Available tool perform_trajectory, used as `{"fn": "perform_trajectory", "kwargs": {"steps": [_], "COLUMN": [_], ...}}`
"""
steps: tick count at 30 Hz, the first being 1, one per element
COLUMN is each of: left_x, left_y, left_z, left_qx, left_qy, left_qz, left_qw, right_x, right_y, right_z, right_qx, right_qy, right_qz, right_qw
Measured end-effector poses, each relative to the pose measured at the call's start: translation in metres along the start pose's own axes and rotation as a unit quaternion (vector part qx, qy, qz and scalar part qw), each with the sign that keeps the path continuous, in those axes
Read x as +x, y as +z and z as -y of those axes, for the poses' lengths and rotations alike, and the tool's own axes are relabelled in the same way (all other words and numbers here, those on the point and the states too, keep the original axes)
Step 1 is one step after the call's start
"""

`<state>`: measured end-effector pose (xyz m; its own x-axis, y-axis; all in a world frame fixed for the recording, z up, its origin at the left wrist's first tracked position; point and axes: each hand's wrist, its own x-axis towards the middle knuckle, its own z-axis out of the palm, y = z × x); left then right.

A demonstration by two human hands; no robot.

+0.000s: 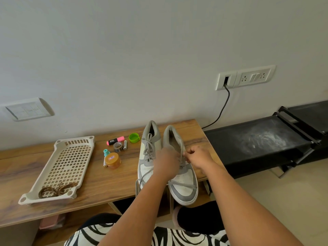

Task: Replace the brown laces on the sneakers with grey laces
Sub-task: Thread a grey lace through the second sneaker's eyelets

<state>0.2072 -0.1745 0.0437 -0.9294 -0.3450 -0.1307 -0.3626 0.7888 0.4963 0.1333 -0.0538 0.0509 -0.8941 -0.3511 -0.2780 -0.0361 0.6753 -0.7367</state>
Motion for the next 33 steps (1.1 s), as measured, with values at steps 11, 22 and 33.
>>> {"fn": "perform_trajectory", "kwargs": {"steps": [11,22,33], "left_x": [0.005,0.003,0.003], "left_y": [0.003,0.001,0.0], "left_z": [0.008,0.008,0.008], "left_qx": [-0.06,-0.072,-0.06], "left_qy": [-0.014,-0.014,-0.013], "left_qz": [0.021,0.026,0.024], "left_qw": [0.998,0.997,0.998], "right_x": [0.005,0.002,-0.001], "right_y": [-0.032,-0.026,-0.005], "right_z": [-0.023,-0.008,0.0], "right_qx": [-0.162,-0.231,-0.204], "right_qy": [0.064,0.071,-0.025], "right_qz": [-0.147,-0.05,0.054], "right_qw": [0.974,0.969,0.977]}}
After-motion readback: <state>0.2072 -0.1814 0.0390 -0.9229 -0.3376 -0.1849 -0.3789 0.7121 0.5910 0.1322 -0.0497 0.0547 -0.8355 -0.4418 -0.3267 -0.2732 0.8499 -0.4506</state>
